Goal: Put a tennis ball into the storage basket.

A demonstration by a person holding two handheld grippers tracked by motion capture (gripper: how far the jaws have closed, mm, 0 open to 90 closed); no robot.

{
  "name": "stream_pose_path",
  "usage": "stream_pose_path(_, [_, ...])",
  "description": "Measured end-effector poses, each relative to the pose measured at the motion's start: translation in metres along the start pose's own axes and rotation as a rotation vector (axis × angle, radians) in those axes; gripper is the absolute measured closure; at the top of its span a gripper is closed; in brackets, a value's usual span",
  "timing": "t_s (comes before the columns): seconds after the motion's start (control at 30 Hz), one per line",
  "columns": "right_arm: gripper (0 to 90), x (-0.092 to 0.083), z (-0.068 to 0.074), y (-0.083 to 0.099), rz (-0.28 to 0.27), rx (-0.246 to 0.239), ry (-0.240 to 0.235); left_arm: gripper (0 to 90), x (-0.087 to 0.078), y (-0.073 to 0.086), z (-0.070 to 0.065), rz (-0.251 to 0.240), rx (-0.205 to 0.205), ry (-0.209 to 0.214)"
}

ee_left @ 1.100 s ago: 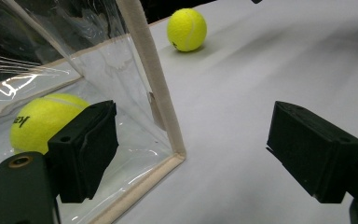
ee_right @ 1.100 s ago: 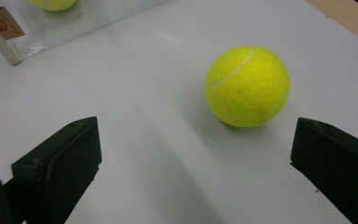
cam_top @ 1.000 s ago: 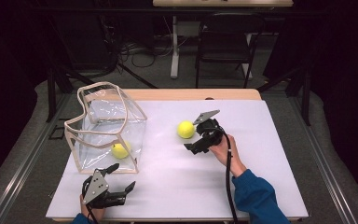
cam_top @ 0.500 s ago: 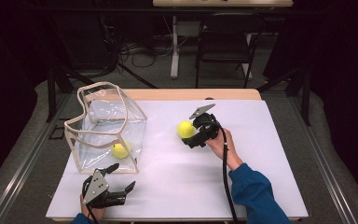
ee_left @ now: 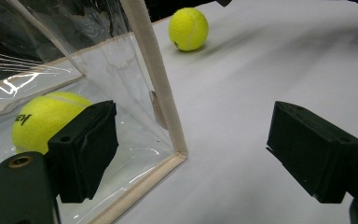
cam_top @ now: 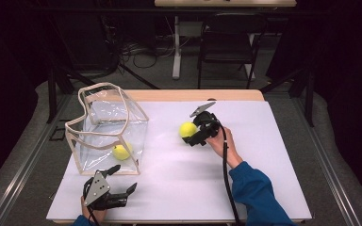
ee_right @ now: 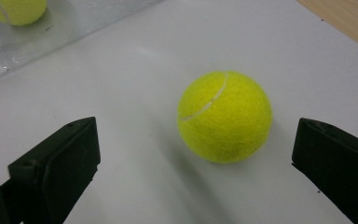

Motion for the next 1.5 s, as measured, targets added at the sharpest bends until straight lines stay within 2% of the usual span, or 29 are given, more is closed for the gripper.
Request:
stream_pose_path(0.33, [0.1,0.011,-0.006,-0.004,0.002,0.018,-0.003,15.8,0.0,0.0,0.0,0.0,-0.001,-0.001])
stream_pose_path(0.53, [0.0,0.021,-0.009,-0.002,0.028,0.031,-0.011,15.8,-0.001,0.0,0.0,-0.002,0.0,-0.002])
stream_pose_path(1.03, [0.0,0.041,-0.014,0.002,0.034,0.057,-0.003,15.8,0.0,0.0,0.0,0.001,0.001,-0.001])
stream_pose_path(1.2, [0.0,0.046,-0.016,0.004,0.053,0.065,0.001,15.8,0.0,0.0,0.0,0.0,0.003,-0.001])
stream_pose_path(1.27, [0.0,0.049,-0.017,0.005,0.035,0.081,0.008,15.8,0.0,0.0,0.0,0.0,0.001,-0.002])
stream_pose_path(1.3, [0.0,0.049,-0.017,0.005,0.047,0.088,0.008,15.8,0.0,0.0,0.0,0.001,0.002,0.0])
stream_pose_path(1.5, [1.9,0.054,-0.018,0.006,0.028,0.084,0.019,15.8,0.0,0.0,0.0,0.002,0.002,0.0])
Point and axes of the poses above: each handheld gripper's, and its own axes: x roughly forward along the jaws, y roughly out of its underside, z roughly to its left, the point moved 4 cm from there along x, roughly forward along the jaws, and after that the axes turned 3 degrees about -z, right-handed, at the moved point
